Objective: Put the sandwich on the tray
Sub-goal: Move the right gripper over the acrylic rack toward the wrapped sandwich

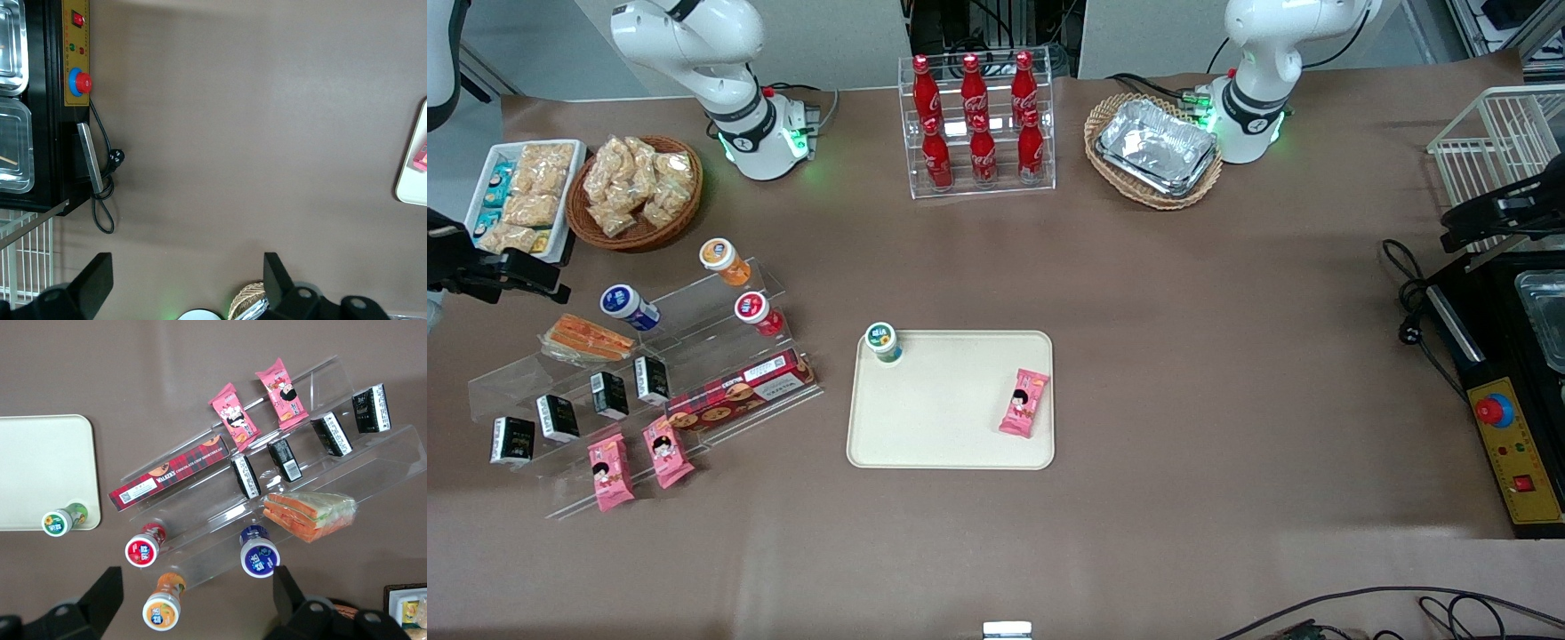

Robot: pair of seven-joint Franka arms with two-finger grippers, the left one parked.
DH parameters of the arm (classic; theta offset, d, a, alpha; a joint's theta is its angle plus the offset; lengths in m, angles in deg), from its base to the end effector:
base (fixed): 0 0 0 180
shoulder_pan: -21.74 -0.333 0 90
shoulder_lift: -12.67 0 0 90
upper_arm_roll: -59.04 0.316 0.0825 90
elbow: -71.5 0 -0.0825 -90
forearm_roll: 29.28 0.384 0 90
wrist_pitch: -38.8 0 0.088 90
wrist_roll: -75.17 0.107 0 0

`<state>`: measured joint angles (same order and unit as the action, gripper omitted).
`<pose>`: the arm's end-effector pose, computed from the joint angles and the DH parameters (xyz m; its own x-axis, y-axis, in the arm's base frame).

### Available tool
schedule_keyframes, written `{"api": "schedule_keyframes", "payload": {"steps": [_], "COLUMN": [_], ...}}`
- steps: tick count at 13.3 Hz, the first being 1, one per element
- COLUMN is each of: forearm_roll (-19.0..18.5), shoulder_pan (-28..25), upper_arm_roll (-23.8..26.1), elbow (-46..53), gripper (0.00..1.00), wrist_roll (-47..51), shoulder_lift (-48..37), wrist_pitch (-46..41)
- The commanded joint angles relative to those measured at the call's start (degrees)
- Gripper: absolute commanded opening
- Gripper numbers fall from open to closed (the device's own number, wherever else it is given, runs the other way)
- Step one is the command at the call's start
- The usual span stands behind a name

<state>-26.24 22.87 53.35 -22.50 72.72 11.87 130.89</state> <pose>0.5487 -0.0605 0.6025 0.9968 -0.0781 -0.0172 -0.0790 -0.9954 -0.0551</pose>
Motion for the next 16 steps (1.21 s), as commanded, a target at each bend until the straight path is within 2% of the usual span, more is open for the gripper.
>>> {"api": "schedule_keyframes", "payload": {"steps": [1, 8, 10, 13, 16], "forearm_roll": [-1.02, -1.20, -2.42, -5.75, -6.21], "shoulder_pan": [0.01, 0.45, 0.45, -0.08, 0.18], "upper_arm_roll": [0.42, 0.24, 0.16, 0.33, 0.33], "elbow": [0.75, 0.66, 0.75, 0.75, 0.75], "gripper": [1.00, 1.00, 1.00, 1.00, 1.00], "wrist_roll": [-0.01, 0.61, 2.18, 15.33, 23.78], "shoulder_lift": [-0.07, 0.27, 0.63, 0.72, 1.07], "wrist_pitch": [-0.15, 0.02, 0.02, 0.20, 0.28]}}
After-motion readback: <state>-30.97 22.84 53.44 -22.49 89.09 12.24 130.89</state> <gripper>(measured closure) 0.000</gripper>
